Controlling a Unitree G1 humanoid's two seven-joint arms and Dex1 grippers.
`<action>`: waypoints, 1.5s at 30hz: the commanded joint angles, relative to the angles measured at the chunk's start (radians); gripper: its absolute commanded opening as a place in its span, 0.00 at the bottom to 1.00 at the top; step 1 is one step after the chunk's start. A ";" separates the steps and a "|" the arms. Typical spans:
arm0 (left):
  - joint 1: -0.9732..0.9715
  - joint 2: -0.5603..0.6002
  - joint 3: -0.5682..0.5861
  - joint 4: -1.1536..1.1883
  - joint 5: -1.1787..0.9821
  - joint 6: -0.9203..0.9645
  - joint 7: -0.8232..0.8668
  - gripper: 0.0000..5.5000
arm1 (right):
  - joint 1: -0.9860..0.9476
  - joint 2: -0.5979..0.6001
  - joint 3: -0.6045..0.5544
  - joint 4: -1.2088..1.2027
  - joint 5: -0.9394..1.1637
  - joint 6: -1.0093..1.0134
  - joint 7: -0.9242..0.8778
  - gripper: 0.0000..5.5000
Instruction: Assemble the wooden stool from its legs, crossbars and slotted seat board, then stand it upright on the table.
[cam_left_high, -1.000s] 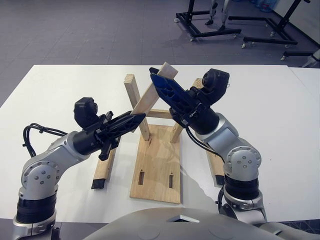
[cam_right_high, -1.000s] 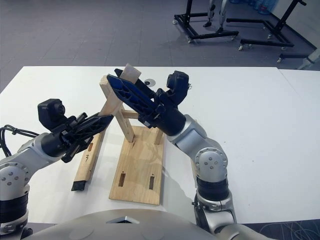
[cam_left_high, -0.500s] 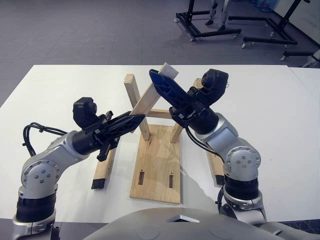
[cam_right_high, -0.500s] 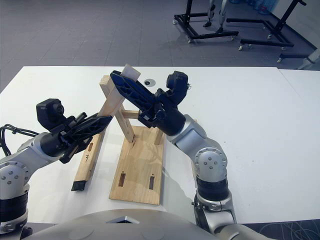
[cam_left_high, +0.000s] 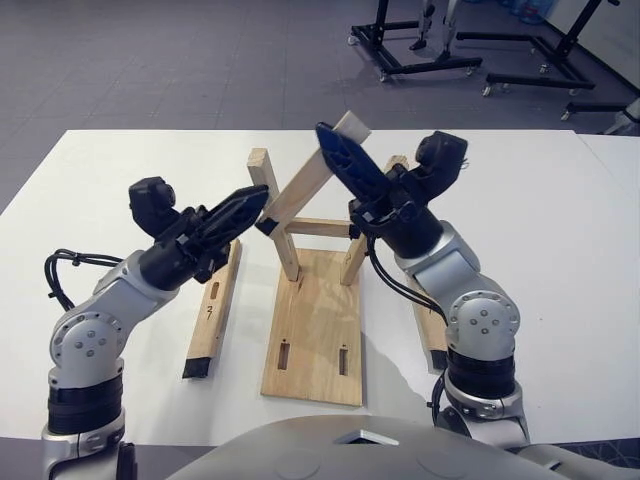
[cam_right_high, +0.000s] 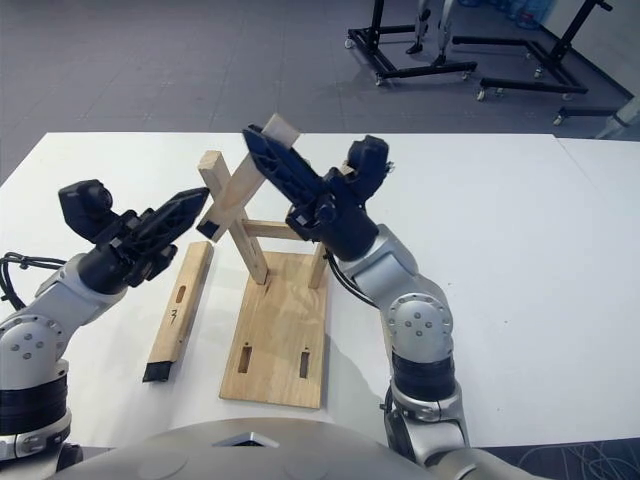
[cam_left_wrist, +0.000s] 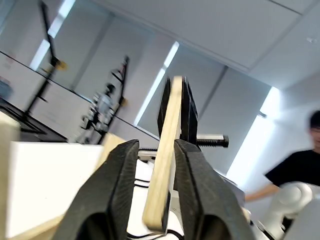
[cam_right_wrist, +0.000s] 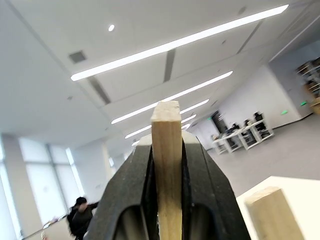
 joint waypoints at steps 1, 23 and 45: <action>0.023 0.009 0.068 -0.010 -0.065 -0.004 0.030 0.31 | 0.052 -0.068 -0.111 -0.030 0.125 0.012 0.011 0.07; 0.322 -0.348 -0.022 -0.168 0.782 -0.479 0.529 0.31 | 0.249 -0.444 -0.345 0.023 -0.063 0.100 -0.308 0.07; 0.177 -0.268 -0.015 -0.093 0.853 -0.423 0.541 0.31 | 0.571 -0.276 -0.140 -0.174 -0.655 -0.062 -0.390 0.07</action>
